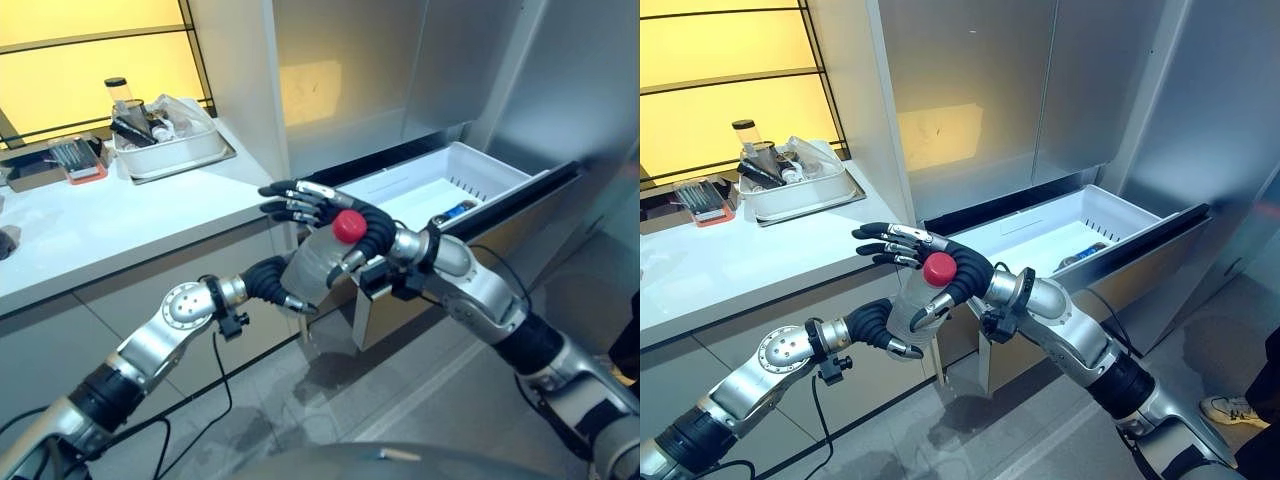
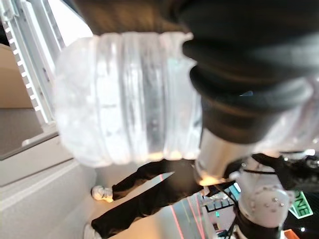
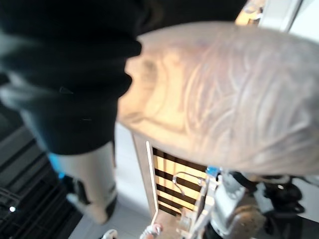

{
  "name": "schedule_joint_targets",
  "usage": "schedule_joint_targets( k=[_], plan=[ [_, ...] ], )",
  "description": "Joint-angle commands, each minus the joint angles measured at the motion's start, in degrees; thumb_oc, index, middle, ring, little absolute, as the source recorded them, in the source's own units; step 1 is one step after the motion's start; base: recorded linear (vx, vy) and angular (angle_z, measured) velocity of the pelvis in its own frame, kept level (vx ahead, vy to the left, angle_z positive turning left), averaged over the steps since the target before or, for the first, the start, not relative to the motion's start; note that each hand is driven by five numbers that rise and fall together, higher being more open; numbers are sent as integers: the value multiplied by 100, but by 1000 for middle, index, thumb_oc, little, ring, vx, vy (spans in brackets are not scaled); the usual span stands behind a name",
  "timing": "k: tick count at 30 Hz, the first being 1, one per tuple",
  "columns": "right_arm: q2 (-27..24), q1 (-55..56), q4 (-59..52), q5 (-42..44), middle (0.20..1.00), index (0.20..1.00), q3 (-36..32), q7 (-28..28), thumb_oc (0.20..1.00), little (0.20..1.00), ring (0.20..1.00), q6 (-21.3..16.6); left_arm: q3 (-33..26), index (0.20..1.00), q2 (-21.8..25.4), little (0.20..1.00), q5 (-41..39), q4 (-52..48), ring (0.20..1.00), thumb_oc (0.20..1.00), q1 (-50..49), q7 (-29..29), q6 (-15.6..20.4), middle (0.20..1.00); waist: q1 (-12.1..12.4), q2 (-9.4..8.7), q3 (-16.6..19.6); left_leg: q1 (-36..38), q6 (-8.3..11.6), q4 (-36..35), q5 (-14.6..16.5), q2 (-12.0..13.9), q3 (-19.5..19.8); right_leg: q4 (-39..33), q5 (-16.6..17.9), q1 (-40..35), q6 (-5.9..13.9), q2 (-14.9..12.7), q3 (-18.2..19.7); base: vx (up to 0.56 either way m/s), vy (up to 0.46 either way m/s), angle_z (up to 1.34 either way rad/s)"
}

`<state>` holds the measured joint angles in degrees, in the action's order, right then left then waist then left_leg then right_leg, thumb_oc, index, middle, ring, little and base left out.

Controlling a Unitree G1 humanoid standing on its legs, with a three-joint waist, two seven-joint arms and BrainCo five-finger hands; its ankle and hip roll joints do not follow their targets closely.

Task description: Take the drinks into the refrigerator

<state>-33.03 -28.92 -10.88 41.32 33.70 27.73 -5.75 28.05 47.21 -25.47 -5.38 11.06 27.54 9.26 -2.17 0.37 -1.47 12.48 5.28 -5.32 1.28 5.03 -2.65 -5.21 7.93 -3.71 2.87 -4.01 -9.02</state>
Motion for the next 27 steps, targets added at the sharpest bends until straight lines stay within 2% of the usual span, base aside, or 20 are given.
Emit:
schedule_joint_targets(
  k=[1, 16, 27],
  plan=[
    [-26, -131, -140, -80, 1000, 1000, -212, 120, 1000, 1000, 1000, -163, -758, 200, -39, 200, -378, -45, 200, 200, 1018, -291, 428, 200, 23, -97, -256, 116, -572, 145, 448, -517, 307, 984, -1084, -139, 156, 73, -201, 10, 6, 3],
    [70, 280, -109, -275, 1000, 1000, -315, 341, 1000, 1000, 1000, -135, -1062, 200, -292, 200, -370, -45, 200, 200, 833, -318, 488, 200, 22, -82, -313, 108, -575, 95, 444, -513, 285, 938, -1090, -114, 173, 87, -195, 0, 0, 0],
    [428, 152, 5, -252, 1000, 1000, -153, 227, 1000, 1000, 1000, -209, -972, 200, -457, 200, -229, -16, 200, 200, 871, -416, 519, 200, 58, -109, -292, 138, -562, 78, 461, -502, 301, 840, -1077, -195, 168, 100, -204, 0, 0, 0]
  ],
)
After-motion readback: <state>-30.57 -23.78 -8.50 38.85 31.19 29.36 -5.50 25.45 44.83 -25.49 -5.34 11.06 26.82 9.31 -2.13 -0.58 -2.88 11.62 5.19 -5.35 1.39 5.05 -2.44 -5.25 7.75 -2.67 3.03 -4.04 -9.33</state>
